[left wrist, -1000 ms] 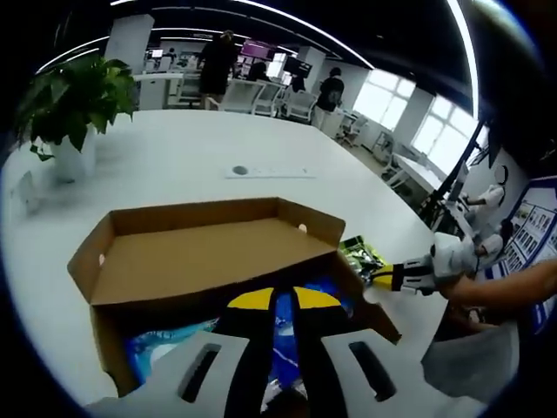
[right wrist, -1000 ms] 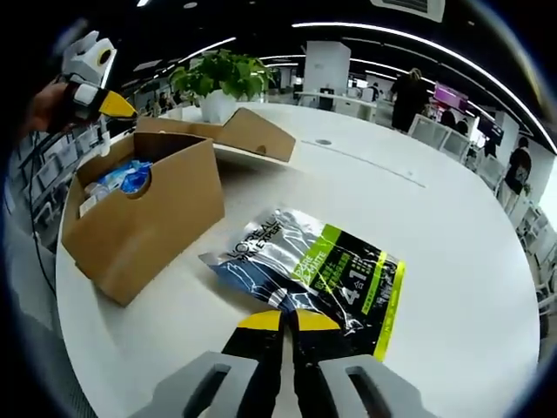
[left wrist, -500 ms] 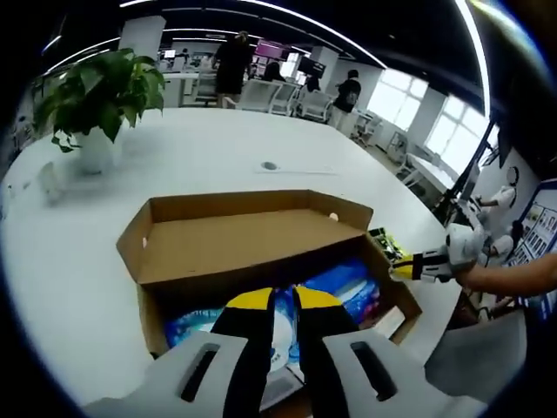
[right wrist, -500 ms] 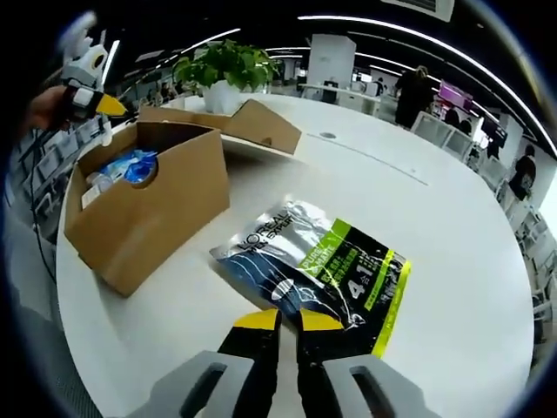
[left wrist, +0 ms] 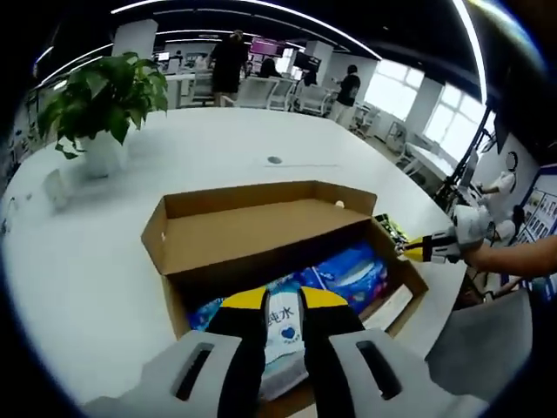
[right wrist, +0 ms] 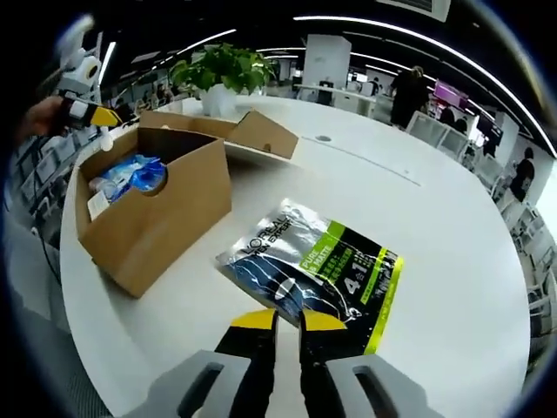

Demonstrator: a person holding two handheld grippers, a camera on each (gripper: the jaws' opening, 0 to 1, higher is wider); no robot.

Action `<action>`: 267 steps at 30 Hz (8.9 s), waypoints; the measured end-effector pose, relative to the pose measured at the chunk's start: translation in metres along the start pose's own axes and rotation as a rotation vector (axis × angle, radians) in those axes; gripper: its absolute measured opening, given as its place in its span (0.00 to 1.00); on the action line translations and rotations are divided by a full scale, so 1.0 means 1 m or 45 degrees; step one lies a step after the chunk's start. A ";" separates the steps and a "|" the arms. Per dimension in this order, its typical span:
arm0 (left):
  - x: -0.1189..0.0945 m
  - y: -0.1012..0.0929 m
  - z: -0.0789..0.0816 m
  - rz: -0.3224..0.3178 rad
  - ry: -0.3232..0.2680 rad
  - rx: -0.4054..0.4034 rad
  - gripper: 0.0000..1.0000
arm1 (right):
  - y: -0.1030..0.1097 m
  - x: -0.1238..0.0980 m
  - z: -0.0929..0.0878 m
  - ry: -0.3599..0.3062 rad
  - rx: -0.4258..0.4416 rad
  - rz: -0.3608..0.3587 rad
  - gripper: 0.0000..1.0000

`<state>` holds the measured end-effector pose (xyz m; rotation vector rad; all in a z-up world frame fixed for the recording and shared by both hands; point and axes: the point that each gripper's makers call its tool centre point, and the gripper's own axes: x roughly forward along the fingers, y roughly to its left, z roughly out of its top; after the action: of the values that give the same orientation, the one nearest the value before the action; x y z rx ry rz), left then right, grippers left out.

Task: Operate the shoe box by opening the lid, removing the specified soft item, and placing it in the target area until the item is outside and the box remains undamaged.

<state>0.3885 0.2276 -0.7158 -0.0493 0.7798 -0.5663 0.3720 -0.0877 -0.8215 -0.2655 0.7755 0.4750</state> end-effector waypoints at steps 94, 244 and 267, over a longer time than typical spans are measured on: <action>-0.051 0.059 -0.084 0.161 0.069 -0.225 0.05 | 0.221 0.056 0.136 -0.080 -0.070 0.564 0.21; 0.047 -0.013 -0.070 -0.089 0.233 -0.273 0.15 | 0.120 0.025 0.119 -0.257 -0.060 0.236 0.00; 0.044 -0.009 -0.067 -0.091 0.189 -0.290 0.00 | 0.122 0.020 0.120 -0.289 0.023 0.279 0.00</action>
<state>0.3640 0.2087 -0.7902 -0.2482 0.9881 -0.5510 0.3960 0.0719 -0.7602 -0.1074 0.5886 0.6920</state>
